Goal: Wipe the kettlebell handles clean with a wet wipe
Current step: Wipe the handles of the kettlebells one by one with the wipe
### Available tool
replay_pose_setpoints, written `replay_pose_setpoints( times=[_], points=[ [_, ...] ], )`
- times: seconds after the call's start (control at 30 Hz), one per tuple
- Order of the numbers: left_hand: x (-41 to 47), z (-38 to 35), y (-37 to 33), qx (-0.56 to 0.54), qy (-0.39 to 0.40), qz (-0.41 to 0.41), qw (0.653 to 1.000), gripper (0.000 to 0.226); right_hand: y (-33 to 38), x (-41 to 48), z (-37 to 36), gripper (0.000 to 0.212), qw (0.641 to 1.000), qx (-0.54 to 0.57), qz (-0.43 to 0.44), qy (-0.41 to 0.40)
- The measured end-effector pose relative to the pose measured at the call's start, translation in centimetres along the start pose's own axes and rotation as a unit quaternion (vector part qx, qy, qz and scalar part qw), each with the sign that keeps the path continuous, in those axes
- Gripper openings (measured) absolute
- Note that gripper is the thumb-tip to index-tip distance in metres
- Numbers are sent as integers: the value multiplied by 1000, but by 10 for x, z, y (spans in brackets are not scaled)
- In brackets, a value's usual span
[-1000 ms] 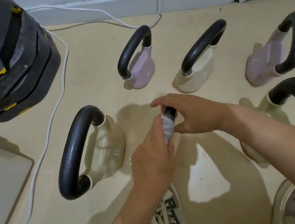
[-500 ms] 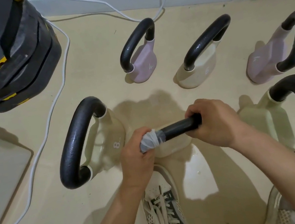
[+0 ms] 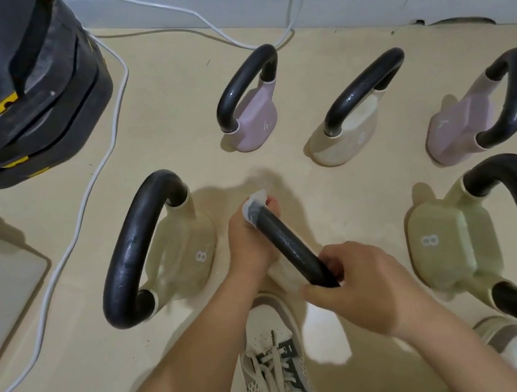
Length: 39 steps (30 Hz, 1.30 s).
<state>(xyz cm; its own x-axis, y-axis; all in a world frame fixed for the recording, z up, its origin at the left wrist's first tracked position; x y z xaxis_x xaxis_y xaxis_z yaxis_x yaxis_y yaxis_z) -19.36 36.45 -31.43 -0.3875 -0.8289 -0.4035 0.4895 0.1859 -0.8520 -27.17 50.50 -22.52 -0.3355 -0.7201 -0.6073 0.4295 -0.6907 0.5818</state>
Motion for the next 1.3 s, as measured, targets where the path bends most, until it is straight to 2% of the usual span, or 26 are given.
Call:
replay_pose_setpoints(
  times=[0.07, 0.1, 0.17, 0.23, 0.3, 0.33, 0.37, 0.43, 0.5, 0.6, 0.73, 0.83, 0.9, 1.03, 1.17, 1.3],
  points=[
    [1, 6, -2, 5, 31, 8, 999, 15, 6, 5, 14, 22, 975, 209, -27, 65],
    [1, 12, -4, 36, 56, -3, 998, 32, 9, 13, 20, 26, 959, 277, -33, 51],
    [-4, 25, -8, 92, 116, -25, 989, 69, 19, 31, 27, 28, 941, 336, -42, -7],
    [-16, 38, -12, 89, 133, -20, 987, 87, 36, 48, 26, 28, 923, 379, -70, -6],
    [-27, 55, -17, 34, 34, -6, 999, 75, 52, 66, 23, 34, 923, 371, -95, 42],
    [-29, 62, -20, -27, -23, 24, 999, 60, 58, 75, 20, 36, 924, 362, -106, 67],
    [-29, 64, -21, -103, -45, 71, 991, 44, 60, 83, 17, 36, 923, 356, -116, 86],
    [-28, 54, -29, -189, 6, 149, 971, 21, 61, 94, 10, 29, 920, 355, -133, 99],
    [-24, 44, -36, -173, 55, 165, 969, 22, 57, 98, 5, 26, 925, 343, -140, 85],
    [-16, 40, -40, -114, 54, 155, 980, 26, 48, 98, 2, 29, 920, 368, -124, 50],
    [-24, 43, -48, -38, 67, 38, 996, 25, 41, 86, -6, 15, 885, 459, -81, -6],
    [-44, 40, -50, 17, -1, -35, 999, 16, 34, 69, -8, 10, 905, 420, -43, -46],
    [-63, 37, -45, 30, -41, -62, 997, 27, 27, 54, -4, 11, 927, 367, -15, -70],
    [-100, 19, -36, -21, -15, -85, 996, 33, 16, 22, 12, 13, 953, 288, 13, -94],
    [-80, 20, -38, -41, -13, -60, 997, 26, 29, 13, 19, 16, 984, 146, 56, -84],
    [-33, 26, -40, -53, 5, 8, 999, 12, 61, 29, -1, 27, 990, 79, 98, -67]
  ],
)
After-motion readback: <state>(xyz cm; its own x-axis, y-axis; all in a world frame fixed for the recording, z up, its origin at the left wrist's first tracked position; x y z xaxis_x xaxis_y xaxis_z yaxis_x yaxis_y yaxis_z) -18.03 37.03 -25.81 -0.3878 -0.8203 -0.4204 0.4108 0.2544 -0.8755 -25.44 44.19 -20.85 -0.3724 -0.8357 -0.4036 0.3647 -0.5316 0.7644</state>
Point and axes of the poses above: each hand's wrist, its own x-axis towards the middle knuckle, its own z-axis out of the back of the hand, y = z × x, the point moved 3 cm from there along x, towards the middle knuckle, and after that the axes turned 4 degrees about x, right-handed, at the moved point
